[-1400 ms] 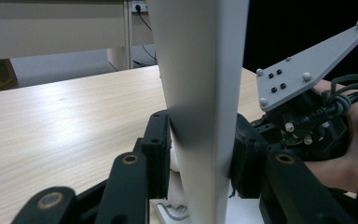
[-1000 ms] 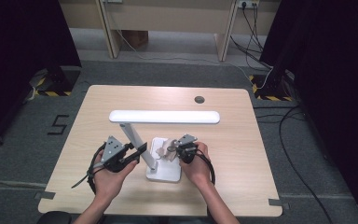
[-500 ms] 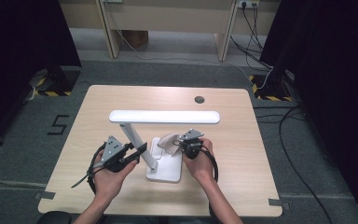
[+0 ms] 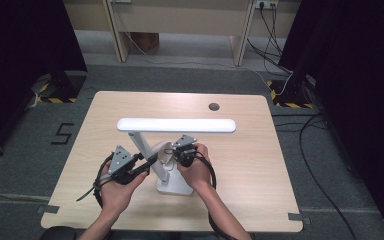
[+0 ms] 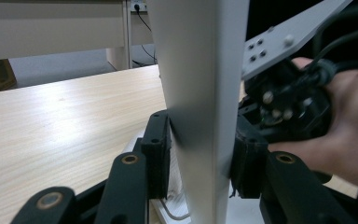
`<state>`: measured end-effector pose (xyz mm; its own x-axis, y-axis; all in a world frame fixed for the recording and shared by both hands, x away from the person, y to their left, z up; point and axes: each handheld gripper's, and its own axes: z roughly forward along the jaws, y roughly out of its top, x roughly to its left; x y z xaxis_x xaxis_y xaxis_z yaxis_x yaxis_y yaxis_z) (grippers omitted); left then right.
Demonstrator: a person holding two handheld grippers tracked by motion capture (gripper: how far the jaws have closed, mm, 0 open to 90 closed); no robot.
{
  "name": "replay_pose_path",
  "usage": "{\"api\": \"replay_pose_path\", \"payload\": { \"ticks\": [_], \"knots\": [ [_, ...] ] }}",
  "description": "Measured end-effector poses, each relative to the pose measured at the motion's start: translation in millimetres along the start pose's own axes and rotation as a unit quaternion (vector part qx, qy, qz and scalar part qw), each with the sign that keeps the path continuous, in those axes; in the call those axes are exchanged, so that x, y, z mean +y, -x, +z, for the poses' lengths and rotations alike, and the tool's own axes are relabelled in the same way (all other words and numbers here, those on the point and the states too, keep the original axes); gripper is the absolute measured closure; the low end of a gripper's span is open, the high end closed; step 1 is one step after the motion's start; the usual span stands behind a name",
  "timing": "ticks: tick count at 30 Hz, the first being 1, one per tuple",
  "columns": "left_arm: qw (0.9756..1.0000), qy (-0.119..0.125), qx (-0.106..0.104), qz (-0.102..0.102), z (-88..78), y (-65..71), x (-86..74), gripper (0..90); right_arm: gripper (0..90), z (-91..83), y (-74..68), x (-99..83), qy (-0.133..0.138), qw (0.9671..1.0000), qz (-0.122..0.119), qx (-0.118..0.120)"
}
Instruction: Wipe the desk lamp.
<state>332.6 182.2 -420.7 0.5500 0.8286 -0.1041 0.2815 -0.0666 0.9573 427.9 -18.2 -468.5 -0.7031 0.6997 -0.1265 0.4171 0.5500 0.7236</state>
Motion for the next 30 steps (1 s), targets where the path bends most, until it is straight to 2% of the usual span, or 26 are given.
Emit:
{"api": "replay_pose_path", "payload": {
  "ticks": [2,8,9,11,25,26,27,28,29,30],
  "knots": [
    [1.0000,0.000,0.000,0.000,0.0,-0.2,0.1,63.3,84.8,5.1,-1.6,-2.2,-0.007,1.0000,-0.007,-0.001],
    [1.0000,0.000,0.000,0.001,0.2,0.1,0.3,63.4,84.8,12.8,-3.7,-7.0,-0.012,0.9999,-0.007,-0.002],
    [1.0000,-0.001,0.000,0.002,0.1,0.1,0.3,63.4,84.8,12.8,-4.9,-7.6,-0.015,0.9999,0.001,-0.002],
    [1.0000,-0.001,0.000,0.001,0.1,0.1,0.2,63.4,84.8,13.2,-3.1,-7.9,-0.014,0.9999,-0.008,-0.004],
    [1.0000,-0.001,0.001,0.002,0.0,-0.1,0.4,63.5,84.8,12.0,-0.3,-11.2,-0.020,0.9996,-0.013,-0.013],
    [1.0000,-0.001,0.001,0.002,0.0,-0.1,0.4,63.6,84.8,11.2,-0.8,-12.1,-0.024,0.9996,-0.002,-0.014],
    [1.0000,-0.001,0.001,0.003,0.0,-0.1,0.5,63.6,84.8,11.2,1.6,-12.7,-0.021,0.9996,-0.013,-0.015],
    [1.0000,-0.001,0.001,0.003,-0.1,-0.1,0.5,63.6,84.8,10.7,2.4,-13.5,-0.021,0.9996,-0.012,-0.016],
    [1.0000,-0.002,0.002,0.003,-0.2,-0.1,0.5,63.6,84.8,9.7,2.0,-14.5,-0.025,0.9995,-0.002,-0.017],
    [1.0000,-0.002,0.002,0.003,-0.2,-0.1,0.5,63.6,84.8,9.5,4.2,-15.0,-0.023,0.9995,-0.011,-0.020]
  ]
}}
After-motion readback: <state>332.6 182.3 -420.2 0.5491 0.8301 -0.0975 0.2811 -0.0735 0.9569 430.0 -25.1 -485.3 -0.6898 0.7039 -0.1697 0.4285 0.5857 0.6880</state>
